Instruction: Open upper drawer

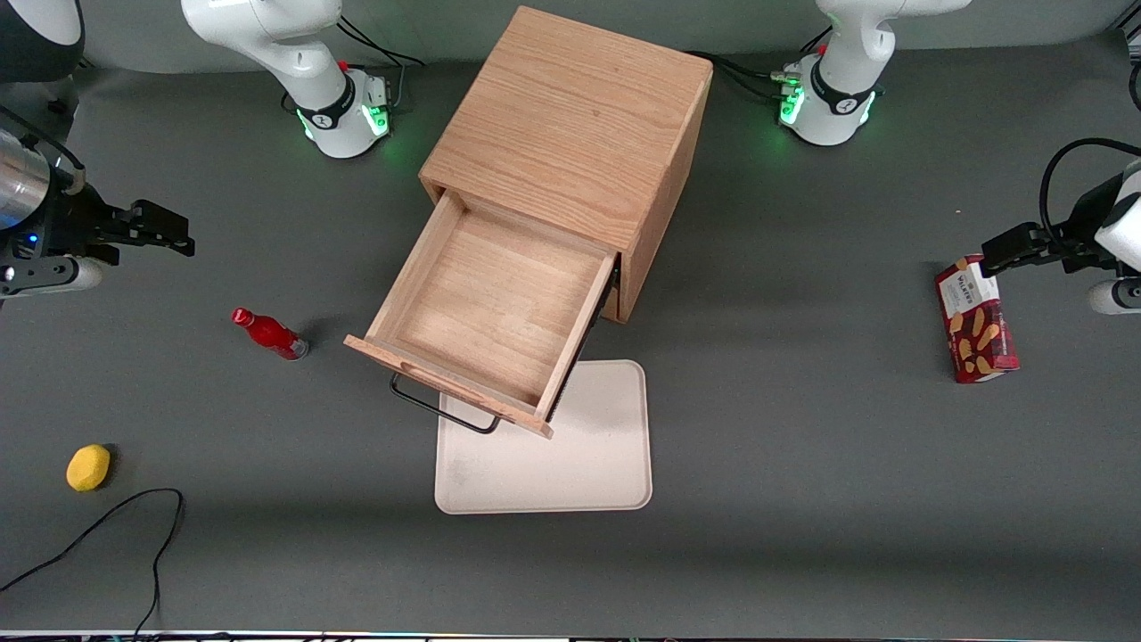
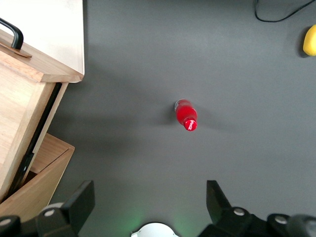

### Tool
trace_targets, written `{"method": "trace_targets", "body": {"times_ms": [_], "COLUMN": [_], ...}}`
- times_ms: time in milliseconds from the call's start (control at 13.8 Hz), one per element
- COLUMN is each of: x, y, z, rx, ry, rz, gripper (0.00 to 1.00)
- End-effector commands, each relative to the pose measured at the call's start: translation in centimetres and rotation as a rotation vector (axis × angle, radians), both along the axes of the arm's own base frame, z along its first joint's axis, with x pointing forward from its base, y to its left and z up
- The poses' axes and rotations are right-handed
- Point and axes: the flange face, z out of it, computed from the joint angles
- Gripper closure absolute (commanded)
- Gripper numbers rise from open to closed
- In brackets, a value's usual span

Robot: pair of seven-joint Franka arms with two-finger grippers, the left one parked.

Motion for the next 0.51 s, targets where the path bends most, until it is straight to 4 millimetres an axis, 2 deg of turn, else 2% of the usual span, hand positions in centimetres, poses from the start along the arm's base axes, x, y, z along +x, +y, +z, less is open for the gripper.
{"method": "trace_targets", "body": {"times_ms": [0, 144, 433], "x": [0.7, 0.9, 0.6], "y": [0.5, -0.5, -4.1], "z": [0.1, -0.5, -0.2], "rx": [0.016, 0.038, 0.039], "ry": [0.015, 0.025, 0.02], "rz": [0.03, 0.089, 0.023], "gripper": [0.0, 0.0, 0.0]}}
